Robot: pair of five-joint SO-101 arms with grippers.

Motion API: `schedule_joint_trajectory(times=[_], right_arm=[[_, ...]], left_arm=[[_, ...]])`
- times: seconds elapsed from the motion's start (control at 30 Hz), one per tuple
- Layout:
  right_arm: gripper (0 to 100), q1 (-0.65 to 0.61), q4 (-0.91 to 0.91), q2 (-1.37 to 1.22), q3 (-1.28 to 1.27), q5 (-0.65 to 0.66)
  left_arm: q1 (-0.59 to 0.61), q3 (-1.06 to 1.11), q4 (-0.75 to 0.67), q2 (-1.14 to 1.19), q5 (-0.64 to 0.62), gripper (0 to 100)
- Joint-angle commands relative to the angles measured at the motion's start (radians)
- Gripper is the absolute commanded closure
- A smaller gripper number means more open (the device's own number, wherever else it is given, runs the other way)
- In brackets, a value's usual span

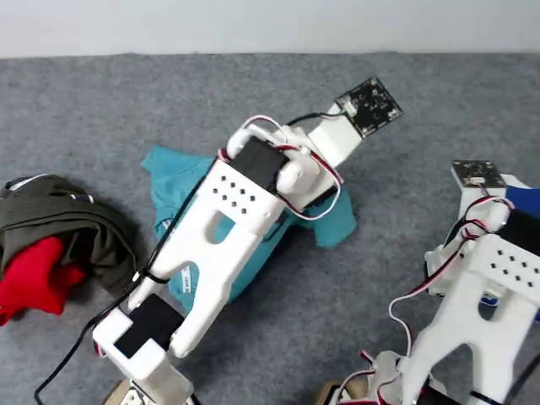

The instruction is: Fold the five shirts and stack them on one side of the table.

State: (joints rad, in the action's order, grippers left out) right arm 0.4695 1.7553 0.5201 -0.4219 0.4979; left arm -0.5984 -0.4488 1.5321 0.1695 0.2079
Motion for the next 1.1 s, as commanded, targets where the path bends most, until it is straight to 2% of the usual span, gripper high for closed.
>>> schedule_joint_trajectory(times=[0.0,0.07,0.17,0.53,0.63,0.8,1.07], right_arm=[[99.0,-0.008,0.039,0.027,0.006,-0.006],[99.0,-0.008,0.038,0.027,0.006,-0.006],[99.0,-0.008,0.038,0.027,0.006,-0.006],[99.0,-0.012,0.038,0.024,0.006,-0.005],[99.0,-0.012,0.038,0.019,0.006,-0.003],[99.0,-0.012,0.038,0.019,0.006,-0.003],[99.0,-0.012,0.038,0.019,0.005,-0.003]], left_arm=[[0.031,-0.160,0.187,-0.006,-0.003,81],[0.060,-0.185,0.230,-0.015,-0.002,81],[0.104,-0.094,0.227,-0.081,0.037,81],[0.118,0.671,0.216,-0.356,0.187,80],[0.153,0.823,0.167,-0.358,0.232,80],[0.253,1.023,-0.003,-0.354,0.324,80],[0.370,1.202,-0.187,-0.288,0.381,78]])
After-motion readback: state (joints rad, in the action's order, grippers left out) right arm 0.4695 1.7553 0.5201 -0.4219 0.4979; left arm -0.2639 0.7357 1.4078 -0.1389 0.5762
